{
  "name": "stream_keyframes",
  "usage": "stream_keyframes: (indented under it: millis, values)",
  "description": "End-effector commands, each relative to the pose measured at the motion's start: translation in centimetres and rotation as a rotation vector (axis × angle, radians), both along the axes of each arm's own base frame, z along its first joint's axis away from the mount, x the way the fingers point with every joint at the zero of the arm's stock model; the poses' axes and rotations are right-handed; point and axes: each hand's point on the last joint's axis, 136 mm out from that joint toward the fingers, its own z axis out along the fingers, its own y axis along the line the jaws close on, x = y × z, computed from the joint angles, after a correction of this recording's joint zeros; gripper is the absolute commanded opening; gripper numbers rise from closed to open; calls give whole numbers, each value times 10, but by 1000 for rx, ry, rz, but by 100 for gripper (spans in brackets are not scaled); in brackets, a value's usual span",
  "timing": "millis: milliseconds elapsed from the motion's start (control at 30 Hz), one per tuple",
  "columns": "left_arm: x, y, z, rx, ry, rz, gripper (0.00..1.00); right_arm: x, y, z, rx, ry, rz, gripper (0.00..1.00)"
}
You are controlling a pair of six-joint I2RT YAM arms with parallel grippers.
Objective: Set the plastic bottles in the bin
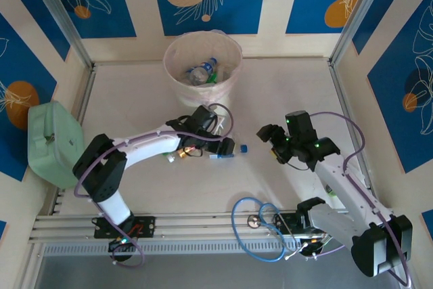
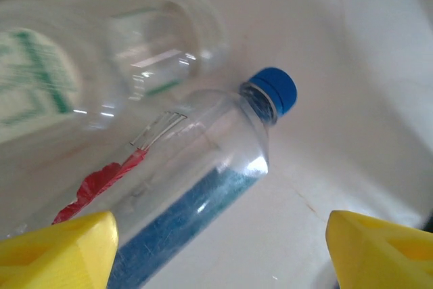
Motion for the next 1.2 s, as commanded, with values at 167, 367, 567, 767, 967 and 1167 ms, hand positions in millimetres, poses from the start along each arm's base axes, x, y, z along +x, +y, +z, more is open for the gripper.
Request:
stream_keyframes:
  millis: [167, 367, 567, 767, 967, 1167]
  values:
    - [-48, -27, 13, -36, 78, -193, 80, -8, -13, 0, -6, 4, -7, 77]
    - [-18, -3, 21, 174, -133, -230, 84, -9, -19, 3, 0, -2, -17, 76]
    - [6, 16, -2, 355, -278, -275, 88, -9, -22, 3, 10, -2, -28, 77]
    - [6, 7, -21, 361, -260, -330, 89, -11, -26, 9, 6, -6, -33, 77]
    - [-8, -4, -38, 344, -171, -413, 89, -12, -31, 12, 10, -12, -45, 77]
    - [-33, -10, -52, 375, -135, -491, 84, -10, -36, 16, 16, -21, -55, 77]
